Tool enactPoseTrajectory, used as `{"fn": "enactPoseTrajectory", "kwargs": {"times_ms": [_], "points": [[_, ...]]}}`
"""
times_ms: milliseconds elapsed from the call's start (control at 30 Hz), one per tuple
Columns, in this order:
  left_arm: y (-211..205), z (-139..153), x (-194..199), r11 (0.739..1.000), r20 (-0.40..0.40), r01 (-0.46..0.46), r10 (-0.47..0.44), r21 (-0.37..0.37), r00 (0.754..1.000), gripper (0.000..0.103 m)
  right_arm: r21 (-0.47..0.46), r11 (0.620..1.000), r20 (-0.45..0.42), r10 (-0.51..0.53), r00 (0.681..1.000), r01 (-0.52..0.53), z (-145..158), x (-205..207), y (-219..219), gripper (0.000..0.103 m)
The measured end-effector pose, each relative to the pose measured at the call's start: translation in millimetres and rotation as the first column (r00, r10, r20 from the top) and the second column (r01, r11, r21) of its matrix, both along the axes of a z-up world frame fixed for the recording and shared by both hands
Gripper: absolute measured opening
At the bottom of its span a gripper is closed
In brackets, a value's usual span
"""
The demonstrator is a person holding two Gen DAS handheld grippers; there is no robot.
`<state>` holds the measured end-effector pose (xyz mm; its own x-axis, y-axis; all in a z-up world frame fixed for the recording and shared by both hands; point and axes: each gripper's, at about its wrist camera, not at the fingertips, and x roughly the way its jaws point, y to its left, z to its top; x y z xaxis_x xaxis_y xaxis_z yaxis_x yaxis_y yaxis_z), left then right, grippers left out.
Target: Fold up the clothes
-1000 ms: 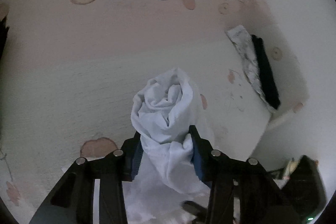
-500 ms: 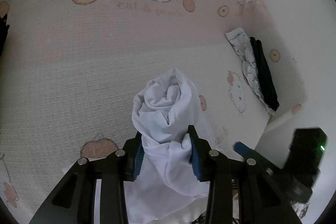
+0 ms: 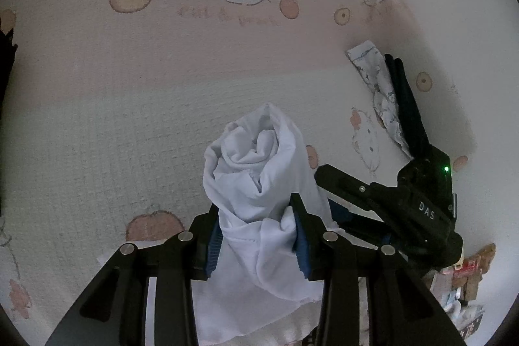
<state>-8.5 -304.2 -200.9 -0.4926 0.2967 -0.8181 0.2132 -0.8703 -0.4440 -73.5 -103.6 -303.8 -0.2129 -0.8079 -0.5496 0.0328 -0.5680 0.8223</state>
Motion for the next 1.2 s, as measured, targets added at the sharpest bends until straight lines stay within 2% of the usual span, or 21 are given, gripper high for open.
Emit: {"fn": "enactPoseTrajectory", "kwargs": {"times_ms": [67, 333, 467, 600, 667, 733, 867, 1000, 1100, 1200], "points": [[0.8, 2.2, 1.3, 1.0, -0.003, -0.007, 0.007, -0.002, 1.0, 0.034, -0.009, 1.0, -0.007, 0.013, 1.0, -0.013, 1.8, 1.5, -5.3, 0.066], [-6.5, 36.3, 34.2, 0.998, -0.091, -0.054, 0.056, 0.017, 0.994, 0.034, -0.063, 0.994, -0.146, 0.074, 0.987, -0.084, 33.4, 19.1, -16.7, 0.064], [-7.9, 47.2, 58.7, 0.996, -0.118, -0.086, 0.086, 0.011, 0.989, 0.034, -0.031, 0.988, -0.223, 0.138, 0.965, -0.149, 51.9, 32.2, -30.9, 0.063], [-11.9, 46.2, 82.9, 0.993, -0.133, -0.121, 0.122, 0.014, 0.984, 0.034, 0.059, 0.976, -0.318, 0.217, 0.923, -0.209, 71.1, 50.0, -45.5, 0.063], [-18.8, 39.6, 91.1, 0.989, -0.12, -0.144, 0.149, 0.044, 0.982, 0.034, 0.102, 0.964, -0.348, 0.265, 0.899, -0.245, 76.0, 57.0, -56.4, 0.064], [-26.5, 30.8, 99.7, 0.983, -0.093, -0.167, 0.174, 0.077, 0.98, 0.034, 0.132, 0.953, -0.352, 0.303, 0.886, -0.273, 74.7, 62.7, -62.6, 0.063], [-28.4, 11.7, 109.8, 0.98, -0.05, -0.181, 0.186, 0.087, 0.981, 0.034, 0.237, 0.92, -0.366, 0.381, 0.849, -0.311, 69.9, 74.1, -76.0, 0.063], [-28.1, -5.8, 113.3, 0.977, -0.024, -0.204, 0.206, 0.057, 0.978, 0.034, 0.321, 0.884, -0.355, 0.445, 0.822, -0.339, 61.2, 78.8, -86.1, 0.063], [-32.5, -15.8, 112.7, 0.971, -0.02, -0.228, 0.23, 0.067, 0.973, 0.035, 0.392, 0.852, -0.356, 0.488, 0.797, -0.347, 55.6, 81.8, -94.6, 0.063], [-36.4, -27.6, 110.6, 0.966, -0.006, -0.252, 0.253, 0.06, 0.967, 0.037, 0.45, 0.82, -0.334, 0.521, 0.785, -0.353, 48.5, 83.0, -101.2, 0.063]]}}
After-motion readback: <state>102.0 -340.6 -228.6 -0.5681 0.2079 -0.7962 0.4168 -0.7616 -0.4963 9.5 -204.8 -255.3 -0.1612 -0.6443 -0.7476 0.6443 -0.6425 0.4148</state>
